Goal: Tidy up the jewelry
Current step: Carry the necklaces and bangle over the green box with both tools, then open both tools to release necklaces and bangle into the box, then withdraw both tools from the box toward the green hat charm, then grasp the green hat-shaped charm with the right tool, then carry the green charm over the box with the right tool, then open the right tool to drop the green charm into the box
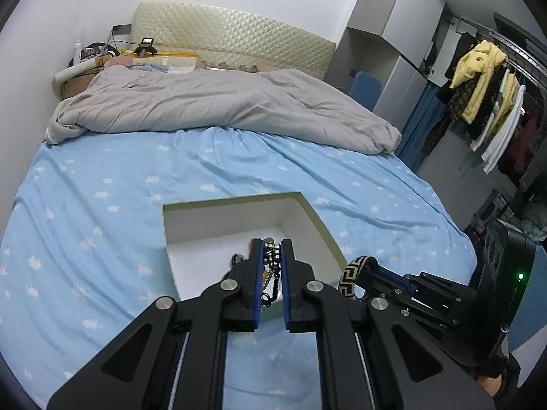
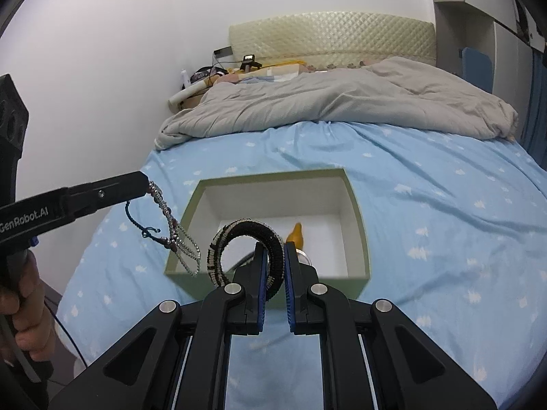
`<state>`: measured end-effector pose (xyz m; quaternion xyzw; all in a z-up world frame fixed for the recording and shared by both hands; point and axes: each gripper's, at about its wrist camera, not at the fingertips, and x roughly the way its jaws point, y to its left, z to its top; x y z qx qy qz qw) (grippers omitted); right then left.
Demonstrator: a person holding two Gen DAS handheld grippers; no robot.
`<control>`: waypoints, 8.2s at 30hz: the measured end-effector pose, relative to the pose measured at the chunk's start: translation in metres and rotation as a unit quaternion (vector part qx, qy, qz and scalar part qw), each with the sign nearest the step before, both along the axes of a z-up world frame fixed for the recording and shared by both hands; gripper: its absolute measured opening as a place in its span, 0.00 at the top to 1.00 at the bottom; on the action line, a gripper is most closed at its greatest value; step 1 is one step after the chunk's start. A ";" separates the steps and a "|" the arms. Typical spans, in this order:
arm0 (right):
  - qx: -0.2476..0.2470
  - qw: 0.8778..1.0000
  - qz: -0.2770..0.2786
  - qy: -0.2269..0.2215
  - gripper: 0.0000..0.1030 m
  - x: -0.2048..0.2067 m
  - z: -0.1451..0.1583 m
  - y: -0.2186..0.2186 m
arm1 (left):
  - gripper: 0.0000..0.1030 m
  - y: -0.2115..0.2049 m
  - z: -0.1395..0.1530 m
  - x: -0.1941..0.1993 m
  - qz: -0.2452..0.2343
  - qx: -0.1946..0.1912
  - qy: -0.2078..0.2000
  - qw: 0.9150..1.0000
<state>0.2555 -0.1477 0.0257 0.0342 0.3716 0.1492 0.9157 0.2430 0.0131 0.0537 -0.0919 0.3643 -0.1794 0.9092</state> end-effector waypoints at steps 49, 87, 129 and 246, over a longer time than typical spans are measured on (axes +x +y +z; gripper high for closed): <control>0.031 0.999 -0.008 -0.009 0.73 -0.013 0.019 -0.017 | 0.53 0.007 0.002 -0.021 0.039 0.037 -0.004 0.999; 0.038 0.995 -0.040 -0.081 0.71 -0.190 -0.008 -0.052 | 0.53 -0.006 -0.040 -0.165 0.052 0.030 -0.025 0.998; -0.009 0.997 -0.065 0.028 0.67 -0.031 -0.148 -0.056 | 0.53 -0.010 -0.149 -0.059 0.077 0.057 0.069 0.993; -0.006 0.999 -0.043 -0.003 0.53 0.036 -0.006 -0.021 | 0.29 -0.009 -0.036 0.030 0.063 0.102 0.059 0.991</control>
